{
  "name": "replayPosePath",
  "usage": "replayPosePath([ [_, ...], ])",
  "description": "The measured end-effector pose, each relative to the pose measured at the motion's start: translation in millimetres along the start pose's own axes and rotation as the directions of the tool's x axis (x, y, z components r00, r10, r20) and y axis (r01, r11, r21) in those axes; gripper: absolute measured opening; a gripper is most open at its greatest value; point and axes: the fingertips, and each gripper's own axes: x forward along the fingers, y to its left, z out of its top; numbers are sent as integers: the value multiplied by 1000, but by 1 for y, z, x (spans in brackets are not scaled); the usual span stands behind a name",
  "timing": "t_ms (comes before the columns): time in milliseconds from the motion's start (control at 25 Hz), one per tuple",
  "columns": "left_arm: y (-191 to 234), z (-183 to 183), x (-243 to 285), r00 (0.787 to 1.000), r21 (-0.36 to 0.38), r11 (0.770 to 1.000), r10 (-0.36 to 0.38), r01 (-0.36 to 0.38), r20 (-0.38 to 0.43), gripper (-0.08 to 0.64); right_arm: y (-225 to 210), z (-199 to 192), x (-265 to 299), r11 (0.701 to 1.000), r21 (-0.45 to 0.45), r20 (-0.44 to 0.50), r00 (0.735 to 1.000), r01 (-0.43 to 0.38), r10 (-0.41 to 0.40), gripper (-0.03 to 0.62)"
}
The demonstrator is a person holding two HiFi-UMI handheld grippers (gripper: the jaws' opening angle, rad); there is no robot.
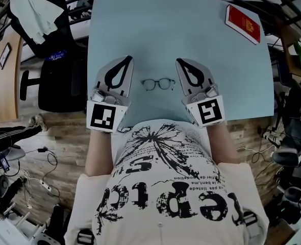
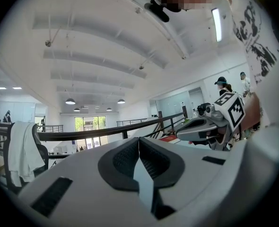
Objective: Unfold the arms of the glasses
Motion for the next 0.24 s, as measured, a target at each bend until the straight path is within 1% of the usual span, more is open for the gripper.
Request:
replayPosePath([
  [240,-3,2,-2,1000,3,1000,-2,2,21,18,5,-5,-1,1000,-7,-7,1000,-2,2,8],
])
